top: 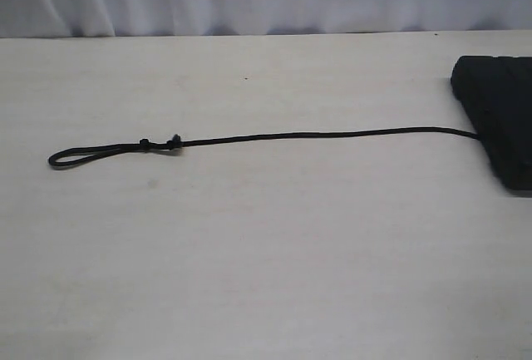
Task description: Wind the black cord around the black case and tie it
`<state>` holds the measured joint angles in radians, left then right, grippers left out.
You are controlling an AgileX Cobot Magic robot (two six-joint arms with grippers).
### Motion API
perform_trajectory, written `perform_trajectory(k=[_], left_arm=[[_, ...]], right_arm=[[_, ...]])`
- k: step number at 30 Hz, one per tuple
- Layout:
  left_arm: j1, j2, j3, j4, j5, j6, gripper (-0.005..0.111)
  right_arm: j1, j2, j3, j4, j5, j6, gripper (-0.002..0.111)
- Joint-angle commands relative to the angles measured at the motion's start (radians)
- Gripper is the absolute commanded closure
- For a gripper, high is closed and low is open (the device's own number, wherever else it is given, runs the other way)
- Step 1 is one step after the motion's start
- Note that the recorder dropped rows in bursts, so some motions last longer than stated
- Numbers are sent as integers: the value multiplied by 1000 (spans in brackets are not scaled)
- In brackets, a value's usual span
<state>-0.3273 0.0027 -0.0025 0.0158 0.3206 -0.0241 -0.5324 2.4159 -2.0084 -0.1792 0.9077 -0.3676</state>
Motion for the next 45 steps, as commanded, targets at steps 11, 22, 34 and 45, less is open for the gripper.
perform_trajectory(k=[11, 22, 34, 45], left_arm=[[2, -3, 2, -1, -12, -6, 107], [2, -3, 2, -1, -12, -6, 107], [2, -3, 2, -1, -12, -6, 107], [2, -3, 2, -1, -12, -6, 107]], right_arm=[[0, -86, -2, 61, 17, -22, 104], [54, -306, -2, 268, 234, -127, 104], [364, -478, -2, 237, 297, 80, 104], [664, -693, 339, 64, 48, 377, 104]])
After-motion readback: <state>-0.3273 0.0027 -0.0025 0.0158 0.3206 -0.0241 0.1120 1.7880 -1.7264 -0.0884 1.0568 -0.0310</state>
